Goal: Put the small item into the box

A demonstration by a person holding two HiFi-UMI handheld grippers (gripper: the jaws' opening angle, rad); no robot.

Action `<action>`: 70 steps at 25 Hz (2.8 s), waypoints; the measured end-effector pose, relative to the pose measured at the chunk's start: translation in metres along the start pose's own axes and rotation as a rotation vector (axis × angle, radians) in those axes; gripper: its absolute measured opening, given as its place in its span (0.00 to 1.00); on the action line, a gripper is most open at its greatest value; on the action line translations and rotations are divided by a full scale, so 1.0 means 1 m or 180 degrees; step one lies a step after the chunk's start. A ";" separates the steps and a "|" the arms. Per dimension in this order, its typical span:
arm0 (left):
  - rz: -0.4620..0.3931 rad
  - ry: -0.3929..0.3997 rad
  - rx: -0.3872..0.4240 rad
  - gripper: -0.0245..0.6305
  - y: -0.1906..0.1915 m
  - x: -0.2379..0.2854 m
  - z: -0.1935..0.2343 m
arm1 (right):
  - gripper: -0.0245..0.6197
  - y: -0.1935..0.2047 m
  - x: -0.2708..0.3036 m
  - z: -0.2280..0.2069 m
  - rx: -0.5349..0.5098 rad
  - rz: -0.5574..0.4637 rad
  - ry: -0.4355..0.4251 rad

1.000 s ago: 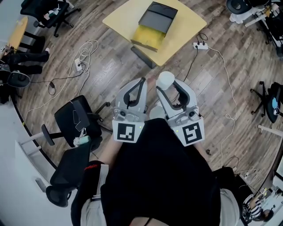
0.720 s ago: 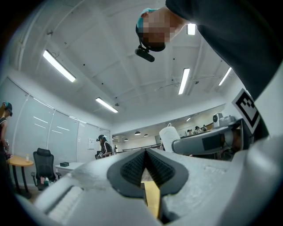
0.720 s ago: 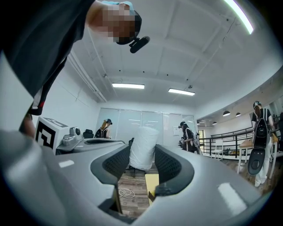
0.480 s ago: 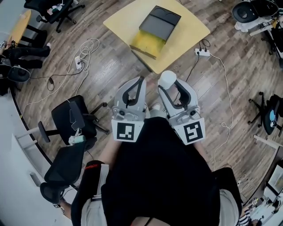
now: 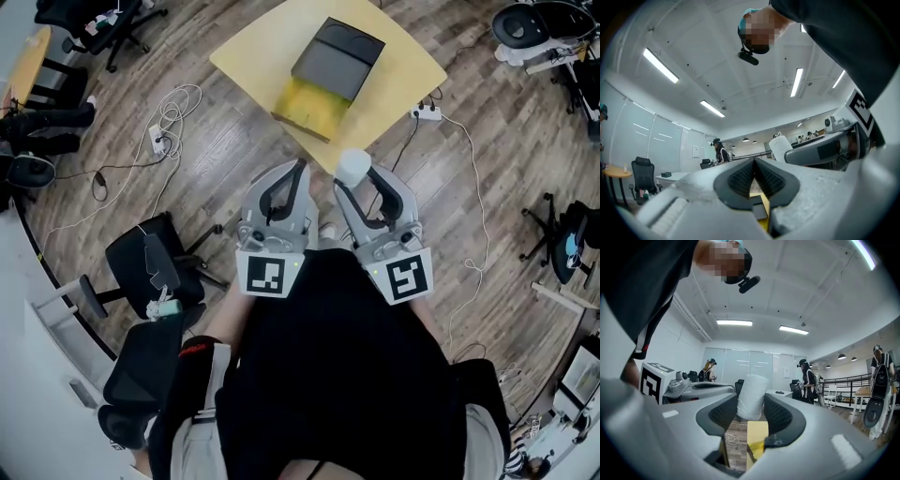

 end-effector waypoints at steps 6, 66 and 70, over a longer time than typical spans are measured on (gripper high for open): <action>-0.0008 0.0104 -0.0050 0.04 0.009 0.040 0.026 | 0.32 0.000 0.041 -0.024 -0.0024 0.0147 0.0026; 0.0632 -0.0812 -0.0460 0.04 0.111 0.171 0.148 | 0.32 0.297 0.290 -0.066 -0.0403 0.2983 -0.1439; 0.0689 -0.0853 -0.0467 0.04 0.117 0.166 0.149 | 0.32 0.315 0.290 -0.061 -0.0446 0.3168 -0.1478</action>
Point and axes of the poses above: the fingertips, and each gripper's own axes: x forward along the fingers, z to its left, y out of its underside, the point moved 1 cm from there along -x, backward along the fingers, and after that the axes turned 11 degrees about z, right-handed, at the moved point
